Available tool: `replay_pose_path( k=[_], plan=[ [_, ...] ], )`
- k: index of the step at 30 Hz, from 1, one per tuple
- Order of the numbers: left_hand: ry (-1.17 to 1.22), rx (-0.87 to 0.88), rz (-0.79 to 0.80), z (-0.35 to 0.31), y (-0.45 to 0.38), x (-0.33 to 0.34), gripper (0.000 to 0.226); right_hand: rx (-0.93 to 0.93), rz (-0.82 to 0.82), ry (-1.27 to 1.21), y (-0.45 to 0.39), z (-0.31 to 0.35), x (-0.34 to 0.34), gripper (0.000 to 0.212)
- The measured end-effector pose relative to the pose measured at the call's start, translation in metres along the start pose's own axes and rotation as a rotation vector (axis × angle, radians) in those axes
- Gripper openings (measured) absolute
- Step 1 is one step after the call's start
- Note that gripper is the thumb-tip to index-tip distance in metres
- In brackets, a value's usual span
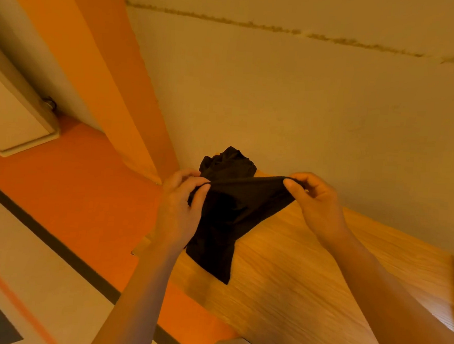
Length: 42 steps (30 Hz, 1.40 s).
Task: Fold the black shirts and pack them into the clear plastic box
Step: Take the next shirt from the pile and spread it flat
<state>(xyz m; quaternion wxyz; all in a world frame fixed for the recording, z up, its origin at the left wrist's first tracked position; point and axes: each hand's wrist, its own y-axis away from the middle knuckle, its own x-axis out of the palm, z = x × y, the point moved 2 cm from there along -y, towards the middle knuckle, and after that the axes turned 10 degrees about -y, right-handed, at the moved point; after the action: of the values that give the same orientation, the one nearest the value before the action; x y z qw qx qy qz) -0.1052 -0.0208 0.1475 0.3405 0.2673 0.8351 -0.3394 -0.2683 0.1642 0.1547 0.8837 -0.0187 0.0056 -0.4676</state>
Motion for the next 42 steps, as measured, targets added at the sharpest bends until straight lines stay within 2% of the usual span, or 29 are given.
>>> replay_pose_path(
  k=[3, 7, 9, 12, 17, 20, 24, 26, 27, 29, 31, 37, 39, 42],
  plan=[
    [0.065, -0.066, 0.071, -0.003, -0.004, -0.001, 0.024, 0.003, 0.022, -0.045, 0.001, 0.006, 0.002, 0.011],
    [0.243, -0.209, 0.058, -0.013, -0.01, -0.001, 0.024, -0.038, -0.032, -0.022, 0.003, 0.011, 0.008, 0.02],
    [0.293, -0.218, 0.057, -0.021, -0.013, -0.004, 0.024, -0.065, -0.06, 0.013, 0.002, 0.013, 0.007, 0.024],
    [0.342, -0.172, 0.068, -0.034, -0.017, -0.008, 0.021, -0.079, -0.049, 0.166, 0.0, 0.014, 0.004, 0.018],
    [0.422, -0.135, 0.089, -0.053, -0.025, -0.01, 0.019, -0.074, 0.041, 0.282, 0.003, 0.014, 0.011, 0.012],
    [0.461, -0.128, 0.09, -0.065, -0.03, -0.01, 0.02, -0.055, 0.125, 0.325, 0.006, 0.015, 0.019, 0.024],
    [0.494, -0.113, 0.119, -0.071, -0.034, -0.01, 0.023, -0.065, 0.281, 0.324, 0.011, 0.016, 0.028, 0.05],
    [0.483, -0.089, 0.148, -0.072, -0.034, -0.009, 0.023, -0.153, 0.336, 0.35, 0.014, 0.018, 0.037, 0.052],
    [0.484, -0.087, 0.156, -0.073, -0.033, -0.009, 0.023, -0.189, 0.343, 0.353, 0.015, 0.017, 0.042, 0.046],
    [0.505, -0.122, 0.147, -0.072, -0.031, -0.008, 0.021, -0.202, 0.287, 0.264, 0.016, 0.016, 0.049, 0.023],
    [0.509, -0.153, 0.122, -0.067, -0.03, -0.009, 0.022, -0.143, 0.208, 0.149, 0.015, 0.014, 0.049, 0.013],
    [0.406, -0.177, 0.109, -0.044, -0.025, -0.01, 0.02, -0.031, 0.148, -0.048, 0.01, 0.023, 0.035, 0.016],
    [0.416, -0.192, 0.127, -0.04, -0.022, -0.007, 0.021, -0.007, 0.129, -0.074, 0.011, 0.028, 0.033, 0.022],
    [0.413, -0.164, 0.192, -0.039, -0.018, -0.004, 0.013, 0.043, 0.092, -0.152, 0.014, 0.032, 0.034, 0.021]
  ],
)
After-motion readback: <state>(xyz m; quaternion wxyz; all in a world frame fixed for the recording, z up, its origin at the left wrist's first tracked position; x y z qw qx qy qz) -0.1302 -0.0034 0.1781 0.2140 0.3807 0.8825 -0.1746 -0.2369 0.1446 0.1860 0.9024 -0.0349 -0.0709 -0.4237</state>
